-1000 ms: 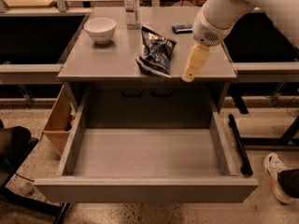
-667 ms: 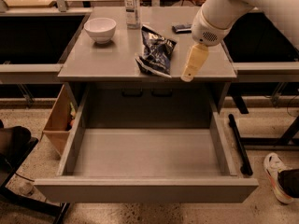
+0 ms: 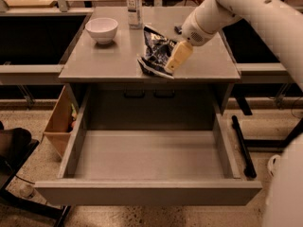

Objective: Place blue chip bag into top drawer

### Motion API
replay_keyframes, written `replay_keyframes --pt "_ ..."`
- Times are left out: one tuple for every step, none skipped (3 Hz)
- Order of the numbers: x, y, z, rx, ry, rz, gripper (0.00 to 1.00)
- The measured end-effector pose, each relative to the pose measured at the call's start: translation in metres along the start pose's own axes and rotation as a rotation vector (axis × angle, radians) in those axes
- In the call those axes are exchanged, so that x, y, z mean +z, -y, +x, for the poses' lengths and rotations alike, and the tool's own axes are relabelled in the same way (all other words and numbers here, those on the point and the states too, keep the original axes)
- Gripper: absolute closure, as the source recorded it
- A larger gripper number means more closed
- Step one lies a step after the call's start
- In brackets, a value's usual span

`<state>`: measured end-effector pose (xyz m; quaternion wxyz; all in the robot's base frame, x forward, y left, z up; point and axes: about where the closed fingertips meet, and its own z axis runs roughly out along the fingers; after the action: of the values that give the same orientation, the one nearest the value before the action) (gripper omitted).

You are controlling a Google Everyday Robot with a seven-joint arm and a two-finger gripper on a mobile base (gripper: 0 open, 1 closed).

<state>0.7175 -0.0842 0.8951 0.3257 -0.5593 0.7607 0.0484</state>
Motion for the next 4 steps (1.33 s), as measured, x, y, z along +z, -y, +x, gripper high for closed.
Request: replay_keyframes --pt "0.037 0.016 -0.023 0.050 0.107 -0.023 0.00" --pt "0.062 0.016 -0.039 0.067 0.125 -0.075 0.00" --pt "0.085 0.013 -0.042 0.080 0.080 -0.117 0.18" --pt "0.089 0.012 -0.042 0.081 0.072 -0.124 0.40"
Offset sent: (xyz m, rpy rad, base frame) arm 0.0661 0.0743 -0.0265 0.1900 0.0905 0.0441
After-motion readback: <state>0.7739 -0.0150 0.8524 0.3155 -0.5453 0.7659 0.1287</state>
